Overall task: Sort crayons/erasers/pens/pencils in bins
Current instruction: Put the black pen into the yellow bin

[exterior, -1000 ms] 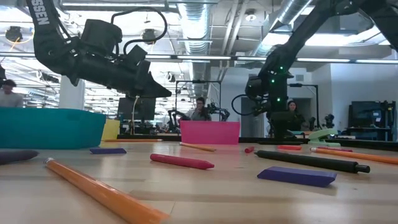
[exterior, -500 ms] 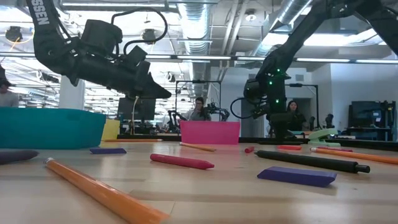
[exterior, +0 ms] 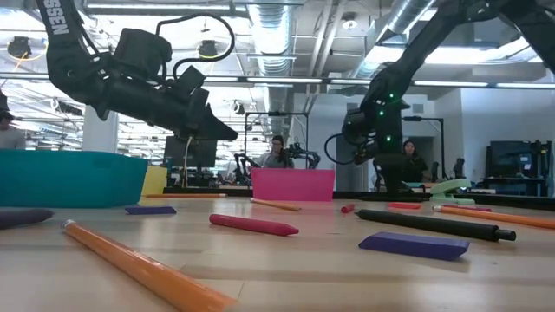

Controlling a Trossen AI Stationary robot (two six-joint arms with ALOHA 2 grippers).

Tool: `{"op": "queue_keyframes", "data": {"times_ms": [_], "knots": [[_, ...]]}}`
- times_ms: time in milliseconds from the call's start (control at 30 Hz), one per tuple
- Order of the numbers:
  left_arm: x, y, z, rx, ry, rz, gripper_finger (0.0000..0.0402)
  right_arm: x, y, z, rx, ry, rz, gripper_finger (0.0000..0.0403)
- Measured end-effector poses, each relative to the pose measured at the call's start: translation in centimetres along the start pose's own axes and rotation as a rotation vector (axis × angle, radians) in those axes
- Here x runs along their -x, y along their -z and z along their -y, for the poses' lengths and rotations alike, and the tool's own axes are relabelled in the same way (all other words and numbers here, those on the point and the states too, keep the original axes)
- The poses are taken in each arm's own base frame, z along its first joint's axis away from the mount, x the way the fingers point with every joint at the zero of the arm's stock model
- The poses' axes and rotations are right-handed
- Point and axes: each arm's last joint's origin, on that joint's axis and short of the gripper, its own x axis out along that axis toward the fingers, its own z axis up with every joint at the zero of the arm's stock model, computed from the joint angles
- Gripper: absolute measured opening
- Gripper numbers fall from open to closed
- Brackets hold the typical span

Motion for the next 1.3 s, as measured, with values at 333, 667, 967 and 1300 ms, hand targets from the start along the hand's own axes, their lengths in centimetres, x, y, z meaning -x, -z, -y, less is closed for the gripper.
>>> {"op": "queue_keyframes", "data": {"times_ms": [333,667,967,1300], "knots": [[0.0,0.0,0.0,0.0,0.0,0.0,0.0,0.1,0.4,-0.3,-0.051,-0.044,-0.036,0.004],[0.0,0.0,0.0,-0.003,0.0,-0.001,0.0,0.2,0.8,-0.6,-0.089,-0.071,-0.069,0.0039],[0.0,0.2,0.0,-0.006,-0.008,-0.018,0.0,0.3,0.6,-1.4,-0.077,-0.1,-0.077,0.0039],[0.0,0.2,0.0,-0.006,-0.009,-0.02,0.0,0.5,0.3,-2.9,-0.034,-0.112,-0.104,0.0038]]}}
